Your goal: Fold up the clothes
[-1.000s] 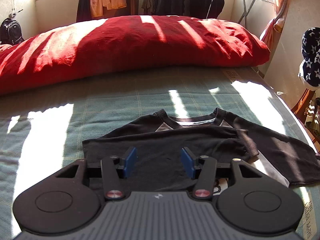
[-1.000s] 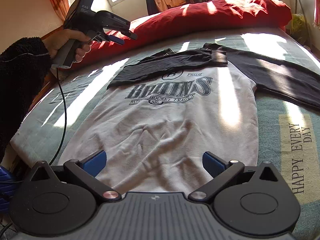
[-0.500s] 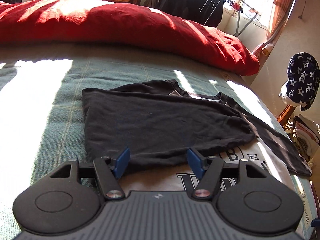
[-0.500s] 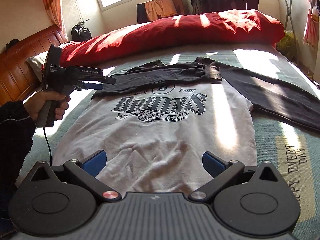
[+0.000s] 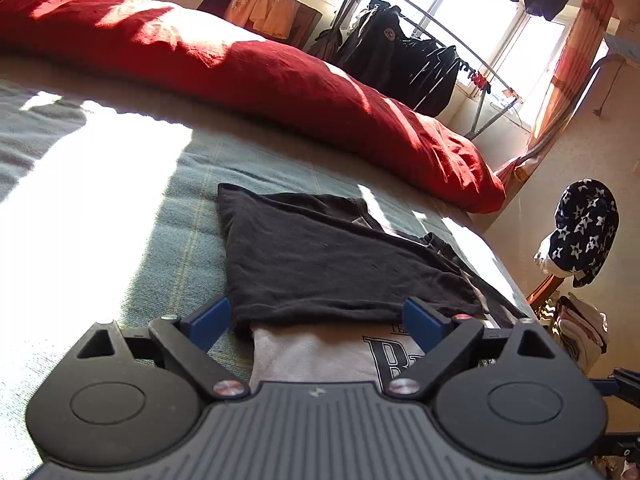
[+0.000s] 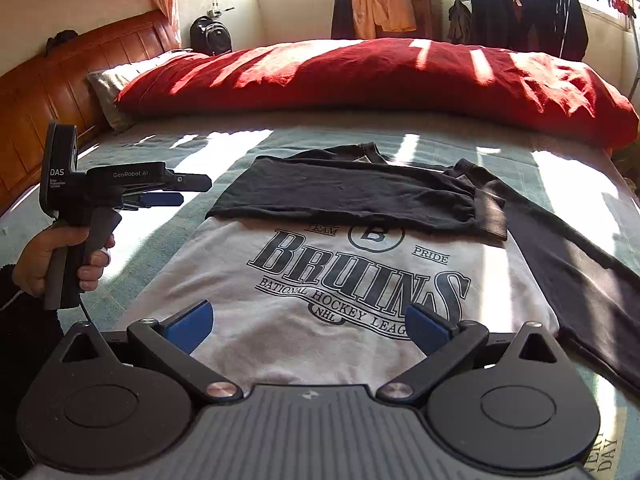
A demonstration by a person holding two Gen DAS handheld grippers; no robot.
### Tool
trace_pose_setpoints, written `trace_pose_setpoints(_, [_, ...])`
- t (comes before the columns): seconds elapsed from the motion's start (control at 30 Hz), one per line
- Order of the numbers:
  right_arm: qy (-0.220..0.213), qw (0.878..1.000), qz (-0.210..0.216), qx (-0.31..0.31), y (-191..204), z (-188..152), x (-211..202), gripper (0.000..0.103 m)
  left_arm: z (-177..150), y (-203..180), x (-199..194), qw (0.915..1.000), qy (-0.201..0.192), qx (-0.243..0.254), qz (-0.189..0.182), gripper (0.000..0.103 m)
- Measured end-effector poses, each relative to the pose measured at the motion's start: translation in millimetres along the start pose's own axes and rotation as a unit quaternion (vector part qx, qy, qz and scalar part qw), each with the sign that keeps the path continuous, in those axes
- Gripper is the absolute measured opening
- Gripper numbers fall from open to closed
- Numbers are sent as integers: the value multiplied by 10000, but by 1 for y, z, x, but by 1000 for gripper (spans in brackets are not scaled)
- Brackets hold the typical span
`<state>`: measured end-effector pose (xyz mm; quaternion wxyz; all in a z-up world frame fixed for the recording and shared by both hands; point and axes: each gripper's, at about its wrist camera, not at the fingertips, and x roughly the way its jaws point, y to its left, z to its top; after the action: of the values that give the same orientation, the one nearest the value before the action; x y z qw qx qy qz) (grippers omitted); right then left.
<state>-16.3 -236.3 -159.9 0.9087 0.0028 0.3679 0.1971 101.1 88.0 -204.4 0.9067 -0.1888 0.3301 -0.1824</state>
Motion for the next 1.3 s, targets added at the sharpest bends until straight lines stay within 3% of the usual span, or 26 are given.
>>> trace_pose_setpoints(0.13, [124,9977,318,-588,17,41,37,102,1,25,-15,9994,-80,-280,-206,94])
trace_pose_setpoints(0.27, [357,9946,658,-723,30,77,90,92,2,48,-29,9976,-229,-578,-307,95])
trace_pose_setpoints(0.33, [413,9946,502,-814,38,88,119,89,1,58,-34,9967,-283,-717,-248,95])
trace_pose_setpoints(0.4, [412,9892,-21,-1404,52,88,147,89,1,65,-36,9965,-295,-786,-31,95])
trace_pose_setpoints(0.53, [426,9668,-651,-2435,81,74,190,89,2,71,-35,9960,-243,-833,190,95])
trace_pose_setpoints(0.63, [444,9485,-692,-3058,103,63,209,89,2,75,-34,9953,-239,-909,249,95])
trace_pose_setpoints(0.77, [146,9225,-1160,-3680,128,62,234,90,2,79,-37,9948,-241,-928,340,95])
trace_pose_setpoints(1.3, [116,9493,-398,-3117,125,83,248,90,4,89,-44,9925,-383,-1115,311,95])
